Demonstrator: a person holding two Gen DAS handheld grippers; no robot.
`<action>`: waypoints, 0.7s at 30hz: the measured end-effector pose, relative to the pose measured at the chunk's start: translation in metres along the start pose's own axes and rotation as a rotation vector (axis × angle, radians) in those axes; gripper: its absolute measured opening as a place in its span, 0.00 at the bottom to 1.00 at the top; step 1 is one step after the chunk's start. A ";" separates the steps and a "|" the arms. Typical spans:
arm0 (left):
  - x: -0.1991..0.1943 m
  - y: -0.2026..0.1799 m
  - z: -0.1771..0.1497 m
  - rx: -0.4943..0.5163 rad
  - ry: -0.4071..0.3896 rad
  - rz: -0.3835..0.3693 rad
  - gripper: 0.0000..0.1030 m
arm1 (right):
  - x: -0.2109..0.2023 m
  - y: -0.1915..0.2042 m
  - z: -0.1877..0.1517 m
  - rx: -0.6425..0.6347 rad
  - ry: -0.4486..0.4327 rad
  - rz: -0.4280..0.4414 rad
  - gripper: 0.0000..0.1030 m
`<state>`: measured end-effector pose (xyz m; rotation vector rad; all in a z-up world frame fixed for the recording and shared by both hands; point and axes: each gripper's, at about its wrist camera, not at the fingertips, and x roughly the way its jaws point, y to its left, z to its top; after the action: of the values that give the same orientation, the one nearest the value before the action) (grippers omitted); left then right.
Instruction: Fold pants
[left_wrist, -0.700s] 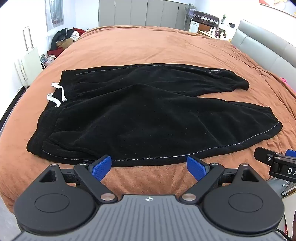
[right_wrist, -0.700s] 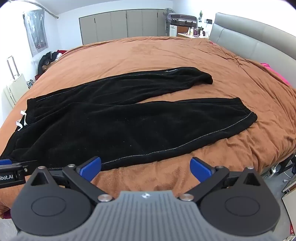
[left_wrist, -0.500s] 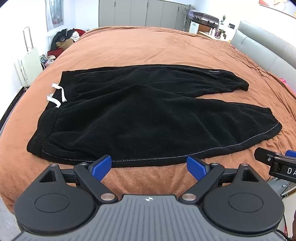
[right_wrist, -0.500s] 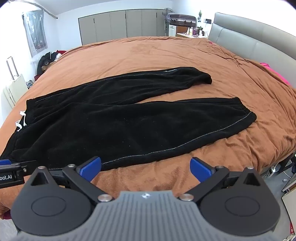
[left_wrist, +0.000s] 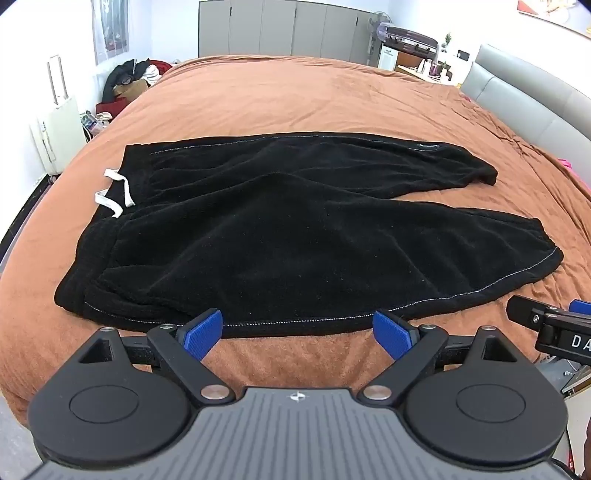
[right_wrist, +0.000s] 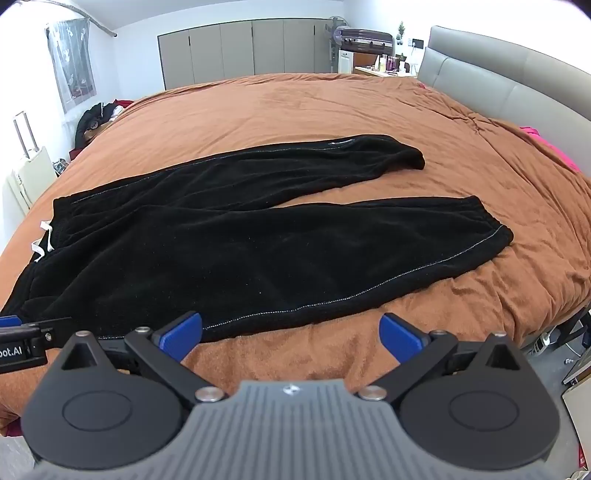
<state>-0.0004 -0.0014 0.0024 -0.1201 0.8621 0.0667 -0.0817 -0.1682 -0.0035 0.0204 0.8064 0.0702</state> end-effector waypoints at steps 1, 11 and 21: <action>0.000 0.000 0.000 -0.002 0.002 -0.002 1.00 | 0.000 0.000 0.000 -0.001 0.000 -0.001 0.95; 0.001 0.003 0.000 -0.005 0.001 -0.006 1.00 | 0.000 0.000 0.000 -0.001 -0.001 -0.001 0.95; 0.000 0.003 0.000 -0.006 0.001 -0.007 1.00 | 0.001 0.000 0.000 -0.002 0.000 0.000 0.95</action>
<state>-0.0004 0.0014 0.0021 -0.1289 0.8625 0.0631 -0.0810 -0.1678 -0.0040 0.0188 0.8061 0.0707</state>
